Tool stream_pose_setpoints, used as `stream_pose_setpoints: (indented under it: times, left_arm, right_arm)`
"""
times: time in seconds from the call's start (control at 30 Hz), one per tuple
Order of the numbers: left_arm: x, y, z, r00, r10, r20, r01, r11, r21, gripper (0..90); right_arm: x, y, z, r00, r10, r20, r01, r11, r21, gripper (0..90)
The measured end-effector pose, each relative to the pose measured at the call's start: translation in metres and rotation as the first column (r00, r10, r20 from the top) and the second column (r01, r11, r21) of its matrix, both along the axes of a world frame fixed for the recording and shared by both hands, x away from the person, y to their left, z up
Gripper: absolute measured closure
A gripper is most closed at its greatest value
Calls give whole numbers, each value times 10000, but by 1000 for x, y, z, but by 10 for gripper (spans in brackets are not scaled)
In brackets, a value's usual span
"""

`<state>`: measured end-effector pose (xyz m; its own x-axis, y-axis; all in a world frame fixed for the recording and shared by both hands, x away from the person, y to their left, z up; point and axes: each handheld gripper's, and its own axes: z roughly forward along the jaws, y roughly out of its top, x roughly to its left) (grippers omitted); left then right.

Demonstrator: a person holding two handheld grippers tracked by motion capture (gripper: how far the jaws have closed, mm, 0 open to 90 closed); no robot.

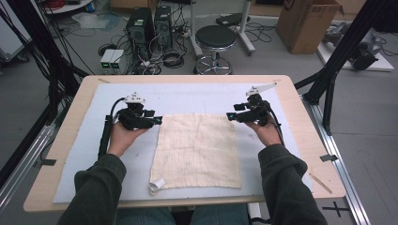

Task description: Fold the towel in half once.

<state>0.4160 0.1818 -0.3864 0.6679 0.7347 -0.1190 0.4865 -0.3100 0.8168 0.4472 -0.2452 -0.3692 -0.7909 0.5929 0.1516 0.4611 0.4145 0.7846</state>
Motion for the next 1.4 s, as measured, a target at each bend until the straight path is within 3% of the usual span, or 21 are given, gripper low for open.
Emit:
stream_pose_setpoints:
  times: [0.07, 0.3, 0.53, 0.7, 0.8, 0.87, 1.0, 1.1, 1.2, 1.33, 1.4]
  left_arm:
    - [6, -3, -5, 9997, 231, 79, -232, 9996, 173, 496]
    - [24, -11, -26, 9956, 906, -230, -901, 9957, 210, 519]
    - [37, -16, -48, 9841, 1574, -825, -1526, 9863, 624, 559]
    - [40, -22, -55, 9826, 1668, -817, -1626, 9851, 565, 599]
    - [40, -26, -56, 9836, 1680, -662, -1634, 9841, 691, 657]
    - [39, -29, -56, 9838, 1748, -407, -1699, 9801, 1022, 719]
    - [39, -28, -56, 9854, 1610, -557, -1558, 9839, 875, 854]
    - [38, -27, -55, 9847, 1665, -513, -1610, 9821, 973, 868]
    - [37, -24, -51, 9842, 1732, -363, -1690, 9807, 981, 873]
    - [37, -15, -41, 9821, 1880, -100, -1867, 9793, 777, 874]
    - [36, -8, -35, 9813, 1925, 19, -1922, 9790, 683, 875]
  right_arm:
    - [6, -1, -6, 9996, -216, -189, 214, 9997, -90, 411]
    - [26, 0, -31, 9901, -1235, -675, 1195, 9910, -600, 507]
    - [36, 3, -49, 9800, -1540, -1257, 1386, 9826, -1236, 566]
    - [40, 1, -55, 9756, -1698, -1394, 1520, 9798, -1301, 594]
    - [43, 2, -61, 9726, -1746, -1534, 1487, 9747, -1667, 606]
    - [42, 2, -62, 9694, -1876, -1580, 1608, 9726, -1680, 643]
    - [41, 6, -60, 9711, -1933, -1403, 1627, 9653, -2044, 773]
    - [42, 6, -60, 9740, -1671, -1528, 1358, 9711, -1961, 847]
    - [41, 7, -59, 9748, -1630, -1526, 1323, 9722, -1930, 857]
    - [40, 9, -48, 9780, -1664, -1255, 1498, 9799, -1314, 861]
    - [40, 11, -46, 9793, -1620, -1212, 1463, 9808, -1293, 862]
